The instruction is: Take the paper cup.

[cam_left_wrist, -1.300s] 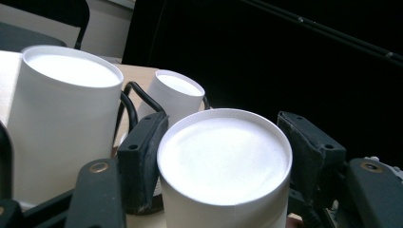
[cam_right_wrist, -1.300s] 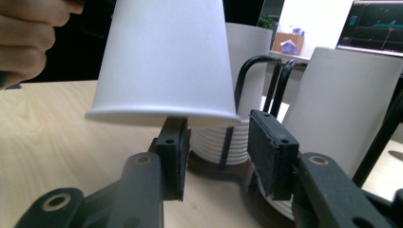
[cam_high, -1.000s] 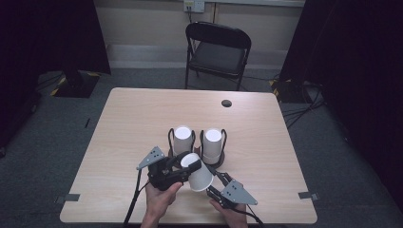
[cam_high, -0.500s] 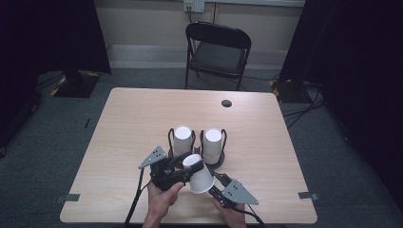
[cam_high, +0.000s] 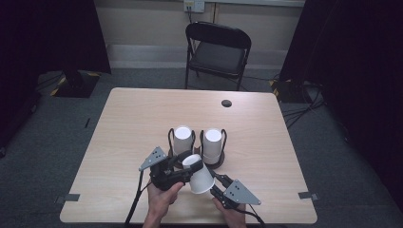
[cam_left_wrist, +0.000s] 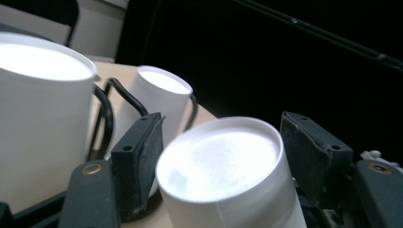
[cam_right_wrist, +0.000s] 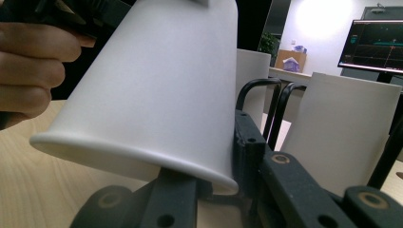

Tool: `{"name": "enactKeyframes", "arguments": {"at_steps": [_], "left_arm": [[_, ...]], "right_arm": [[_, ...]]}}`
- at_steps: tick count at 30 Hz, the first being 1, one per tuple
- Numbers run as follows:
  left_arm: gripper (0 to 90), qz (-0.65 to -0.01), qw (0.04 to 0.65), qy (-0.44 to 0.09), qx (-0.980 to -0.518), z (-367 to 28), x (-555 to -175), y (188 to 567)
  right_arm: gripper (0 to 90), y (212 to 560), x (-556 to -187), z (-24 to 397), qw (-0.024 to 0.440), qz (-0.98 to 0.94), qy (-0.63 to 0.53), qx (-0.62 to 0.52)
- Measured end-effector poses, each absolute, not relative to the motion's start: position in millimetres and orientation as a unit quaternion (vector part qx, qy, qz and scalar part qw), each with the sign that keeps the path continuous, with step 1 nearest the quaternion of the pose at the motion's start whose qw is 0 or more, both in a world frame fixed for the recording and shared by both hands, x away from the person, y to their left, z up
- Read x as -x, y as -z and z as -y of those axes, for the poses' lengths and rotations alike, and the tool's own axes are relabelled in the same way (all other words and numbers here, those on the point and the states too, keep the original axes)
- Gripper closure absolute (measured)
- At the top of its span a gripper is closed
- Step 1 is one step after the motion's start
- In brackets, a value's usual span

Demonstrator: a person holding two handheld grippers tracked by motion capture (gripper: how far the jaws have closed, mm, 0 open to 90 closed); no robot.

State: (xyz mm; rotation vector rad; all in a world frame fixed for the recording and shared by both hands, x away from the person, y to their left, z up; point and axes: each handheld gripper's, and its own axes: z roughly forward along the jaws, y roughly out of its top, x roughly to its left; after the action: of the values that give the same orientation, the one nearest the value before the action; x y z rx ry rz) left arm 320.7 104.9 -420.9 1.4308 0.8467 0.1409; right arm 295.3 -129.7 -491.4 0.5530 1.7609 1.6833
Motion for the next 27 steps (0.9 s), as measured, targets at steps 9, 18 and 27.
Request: {"name": "enactKeyframes", "arguments": {"at_steps": [9,18,27], "left_arm": [[33.8,-0.371,0.663,-0.096,-0.644,-104,-320,421],[31.3,-0.358,0.637,-0.146,-0.667,-105,-319,422],[27.1,-0.344,0.628,-0.179,-0.675,-112,-317,423]], "right_arm": [[84.7,491,-296,130,0.302,-0.678,-0.634,-0.215],[84.7,485,-296,136,0.275,-0.692,-0.626,-0.232],[84.7,480,-298,139,0.253,-0.717,-0.599,-0.251]]}}
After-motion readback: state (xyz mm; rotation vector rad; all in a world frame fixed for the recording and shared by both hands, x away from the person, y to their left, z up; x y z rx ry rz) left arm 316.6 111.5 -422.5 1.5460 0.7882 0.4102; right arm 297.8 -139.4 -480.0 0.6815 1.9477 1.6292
